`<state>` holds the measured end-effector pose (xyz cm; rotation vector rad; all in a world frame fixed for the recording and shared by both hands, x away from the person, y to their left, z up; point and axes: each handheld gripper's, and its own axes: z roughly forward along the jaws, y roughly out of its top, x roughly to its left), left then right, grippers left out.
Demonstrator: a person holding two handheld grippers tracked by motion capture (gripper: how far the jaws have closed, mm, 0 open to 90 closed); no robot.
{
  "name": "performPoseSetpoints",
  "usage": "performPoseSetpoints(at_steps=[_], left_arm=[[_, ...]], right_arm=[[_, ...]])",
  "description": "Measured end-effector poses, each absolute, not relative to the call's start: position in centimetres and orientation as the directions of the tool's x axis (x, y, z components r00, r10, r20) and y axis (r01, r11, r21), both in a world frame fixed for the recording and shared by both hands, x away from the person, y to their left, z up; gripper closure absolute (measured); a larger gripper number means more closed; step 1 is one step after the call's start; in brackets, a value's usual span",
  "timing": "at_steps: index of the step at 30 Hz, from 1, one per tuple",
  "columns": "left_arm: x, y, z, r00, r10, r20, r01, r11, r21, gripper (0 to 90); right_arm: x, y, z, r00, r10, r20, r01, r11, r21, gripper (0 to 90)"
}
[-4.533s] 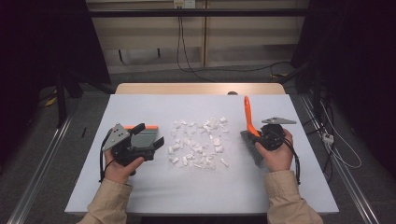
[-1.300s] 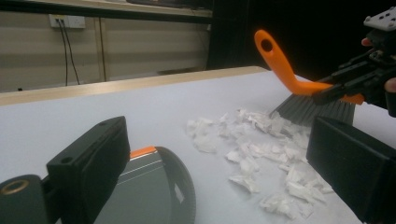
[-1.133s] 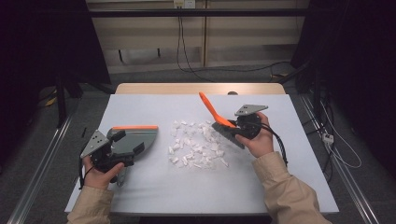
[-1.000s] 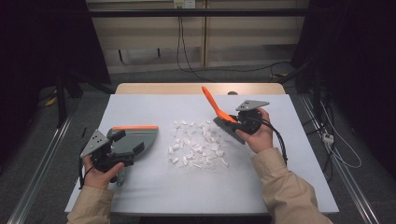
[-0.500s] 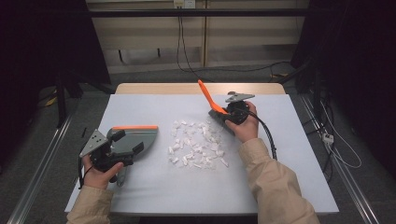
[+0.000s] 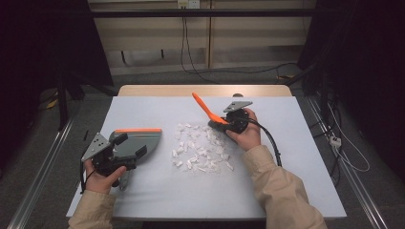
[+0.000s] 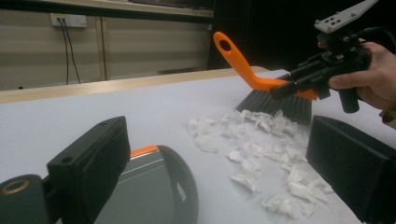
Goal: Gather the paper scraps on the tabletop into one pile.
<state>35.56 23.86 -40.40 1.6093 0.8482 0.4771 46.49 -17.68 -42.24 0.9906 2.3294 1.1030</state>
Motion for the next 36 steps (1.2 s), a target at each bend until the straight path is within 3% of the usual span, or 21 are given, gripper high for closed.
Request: performPoseSetpoints(at_steps=[11, 23, 30, 33, 36], left_arm=[[35.5, 23.8, -40.4, 0.652, 0.746, -0.138, 0.263, -0.051, 0.964, 6.2], [35.6, 23.9, -40.5, 0.648, 0.749, -0.140, 0.266, -0.050, 0.963, 6.2], [35.5, 24.0, -40.5, 0.643, 0.752, -0.143, 0.269, -0.046, 0.962, 6.2], [35.5, 24.0, -40.5, 0.643, 0.753, -0.140, 0.266, -0.048, 0.963, 6.2], [35.5, 24.0, -40.5, 0.643, 0.753, -0.139, 0.267, -0.050, 0.963, 6.2]], right_arm=[[43.4, -19.0, -40.5, -0.739, 0.674, -0.004, 0.399, 0.442, 0.803, 71.0], [46.2, -20.2, -41.3, -0.632, 0.775, -0.026, 0.431, 0.379, 0.819, 71.0], [46.8, -19.8, -42.2, -0.637, 0.771, -0.001, 0.476, 0.394, 0.786, 69.5], [46.9, -19.4, -41.6, -0.626, 0.779, -0.042, 0.484, 0.431, 0.761, 61.2], [47.2, -19.1, -41.3, -0.617, 0.786, -0.037, 0.529, 0.449, 0.720, 65.4]])
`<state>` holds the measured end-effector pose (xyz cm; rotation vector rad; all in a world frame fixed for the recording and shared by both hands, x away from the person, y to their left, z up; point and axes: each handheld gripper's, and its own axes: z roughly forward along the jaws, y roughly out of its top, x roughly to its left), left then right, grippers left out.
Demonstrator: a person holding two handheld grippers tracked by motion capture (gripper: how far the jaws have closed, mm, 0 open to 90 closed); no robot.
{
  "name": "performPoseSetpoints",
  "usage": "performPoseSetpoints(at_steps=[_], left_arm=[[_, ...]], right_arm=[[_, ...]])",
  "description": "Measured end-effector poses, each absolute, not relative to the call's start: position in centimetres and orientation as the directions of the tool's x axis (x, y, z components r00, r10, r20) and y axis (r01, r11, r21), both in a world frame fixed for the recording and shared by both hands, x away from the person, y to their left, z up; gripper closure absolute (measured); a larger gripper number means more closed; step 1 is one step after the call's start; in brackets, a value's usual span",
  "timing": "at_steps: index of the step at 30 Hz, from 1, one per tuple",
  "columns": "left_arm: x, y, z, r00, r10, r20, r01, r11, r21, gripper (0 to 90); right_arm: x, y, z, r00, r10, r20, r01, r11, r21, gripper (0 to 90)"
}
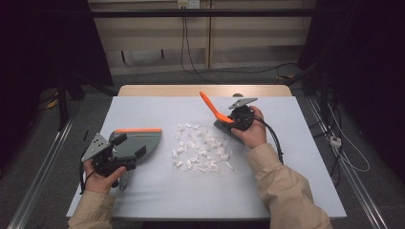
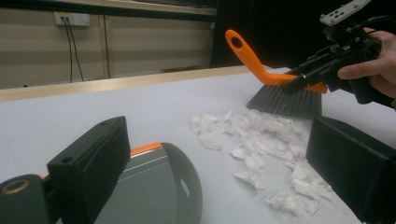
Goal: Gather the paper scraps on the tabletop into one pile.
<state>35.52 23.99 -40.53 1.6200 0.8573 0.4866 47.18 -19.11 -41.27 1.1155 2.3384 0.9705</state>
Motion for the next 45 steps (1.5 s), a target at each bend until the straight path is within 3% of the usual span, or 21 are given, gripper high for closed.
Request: performPoseSetpoints(at_steps=[4, 11, 26, 45], left_arm=[[35.5, 24.0, -40.6, 0.643, 0.752, -0.144, 0.269, -0.045, 0.962, 6.2], [35.4, 24.1, -40.5, 0.641, 0.754, -0.141, 0.266, -0.046, 0.963, 6.2], [35.4, 24.0, -40.6, 0.647, 0.750, -0.138, 0.264, -0.050, 0.963, 6.1], [35.5, 24.0, -40.7, 0.635, 0.759, -0.145, 0.269, -0.041, 0.962, 5.9]], right_arm=[[47.1, -19.2, -41.3, -0.617, 0.787, -0.028, 0.554, 0.459, 0.695, 71.0], [46.4, -19.1, -41.4, -0.638, 0.770, 0.009, 0.558, 0.454, 0.694, 71.5], [42.8, -18.7, -40.4, -0.726, 0.688, 0.010, 0.452, 0.466, 0.761, 71.5], [50.5, -17.7, -40.9, -0.697, 0.717, -0.030, 0.413, 0.435, 0.800, 71.6]])
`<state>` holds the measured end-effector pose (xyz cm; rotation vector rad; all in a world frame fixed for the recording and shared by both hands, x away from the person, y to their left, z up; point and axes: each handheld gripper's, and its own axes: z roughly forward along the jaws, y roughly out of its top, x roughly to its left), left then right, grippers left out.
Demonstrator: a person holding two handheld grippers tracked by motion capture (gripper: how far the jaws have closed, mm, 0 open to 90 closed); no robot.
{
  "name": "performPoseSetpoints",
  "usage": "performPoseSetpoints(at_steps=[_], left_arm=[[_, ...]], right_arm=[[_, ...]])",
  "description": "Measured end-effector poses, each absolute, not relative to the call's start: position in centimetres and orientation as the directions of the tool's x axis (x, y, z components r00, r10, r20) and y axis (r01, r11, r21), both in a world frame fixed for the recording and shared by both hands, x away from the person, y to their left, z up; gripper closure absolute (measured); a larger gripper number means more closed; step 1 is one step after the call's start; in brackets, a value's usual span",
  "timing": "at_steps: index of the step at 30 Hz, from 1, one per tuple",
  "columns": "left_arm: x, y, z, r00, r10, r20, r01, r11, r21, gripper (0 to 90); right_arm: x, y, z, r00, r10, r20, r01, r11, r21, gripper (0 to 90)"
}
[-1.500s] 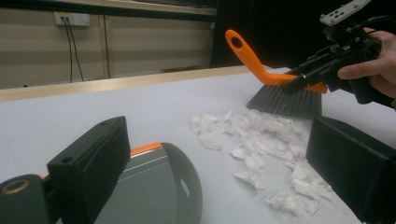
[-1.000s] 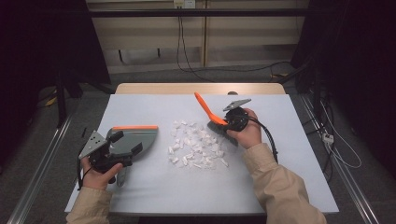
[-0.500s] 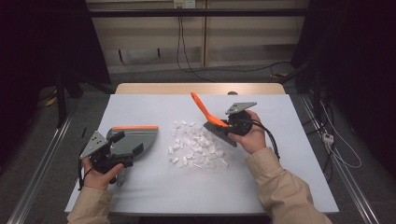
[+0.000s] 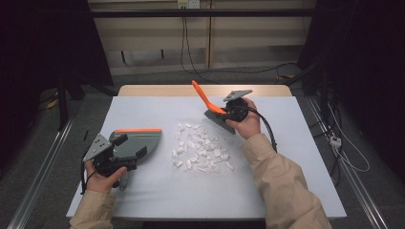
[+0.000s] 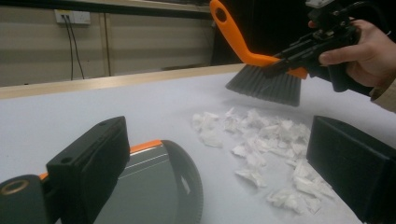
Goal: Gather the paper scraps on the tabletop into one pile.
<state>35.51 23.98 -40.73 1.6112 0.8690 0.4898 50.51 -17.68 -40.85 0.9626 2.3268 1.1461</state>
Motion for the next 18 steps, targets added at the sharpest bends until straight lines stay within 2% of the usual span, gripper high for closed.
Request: performPoseSetpoints(at_steps=[10, 18], left_arm=[[35.1, 24.3, -40.5, 0.615, 0.774, -0.151, 0.266, -0.024, 0.964, 6.0], [35.0, 24.6, -40.8, 0.609, 0.780, -0.145, 0.271, -0.032, 0.962, 6.0]], right_arm=[[53.4, -13.6, -41.6, -0.760, 0.647, -0.065, 0.370, 0.512, 0.775, 71.5], [51.9, -12.7, -42.0, -0.840, 0.536, -0.085, 0.304, 0.595, 0.744, 71.6]])
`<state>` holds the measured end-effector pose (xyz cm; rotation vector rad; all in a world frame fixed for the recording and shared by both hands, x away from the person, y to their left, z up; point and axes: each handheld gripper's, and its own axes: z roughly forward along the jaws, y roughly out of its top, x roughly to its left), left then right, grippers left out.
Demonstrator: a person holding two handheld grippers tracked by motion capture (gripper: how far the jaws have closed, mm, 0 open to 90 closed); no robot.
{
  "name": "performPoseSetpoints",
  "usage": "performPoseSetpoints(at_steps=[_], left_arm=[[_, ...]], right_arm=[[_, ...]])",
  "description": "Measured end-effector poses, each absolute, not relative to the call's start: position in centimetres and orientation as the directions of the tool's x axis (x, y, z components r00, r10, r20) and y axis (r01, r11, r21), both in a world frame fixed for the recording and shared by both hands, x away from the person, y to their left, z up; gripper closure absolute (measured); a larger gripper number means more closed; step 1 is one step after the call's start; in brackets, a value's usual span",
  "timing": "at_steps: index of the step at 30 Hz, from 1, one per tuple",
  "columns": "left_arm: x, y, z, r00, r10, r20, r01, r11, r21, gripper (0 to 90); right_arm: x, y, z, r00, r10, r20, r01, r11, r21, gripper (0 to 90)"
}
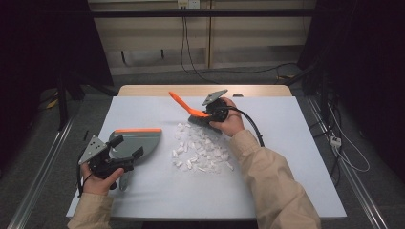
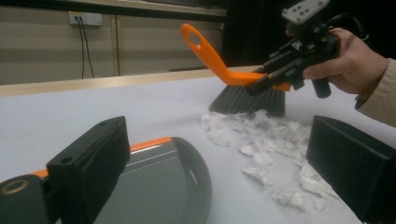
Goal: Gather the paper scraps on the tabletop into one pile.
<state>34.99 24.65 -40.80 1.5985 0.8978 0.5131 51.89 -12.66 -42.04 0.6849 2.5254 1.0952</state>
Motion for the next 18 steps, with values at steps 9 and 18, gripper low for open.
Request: performPoseSetpoints(at_steps=[9, 18], left_arm=[[35.1, 24.2, -40.7, 0.618, 0.775, -0.136, 0.264, -0.042, 0.964, 6.0], [35.2, 24.1, -40.7, 0.624, 0.771, -0.128, 0.263, -0.053, 0.963, 6.0]], right_arm=[[48.5, -14.1, -41.7, -0.889, 0.453, -0.063, 0.265, 0.623, 0.735, 71.6], [47.7, -14.9, -39.6, -0.875, 0.479, -0.077, 0.248, 0.578, 0.778, 71.6]])
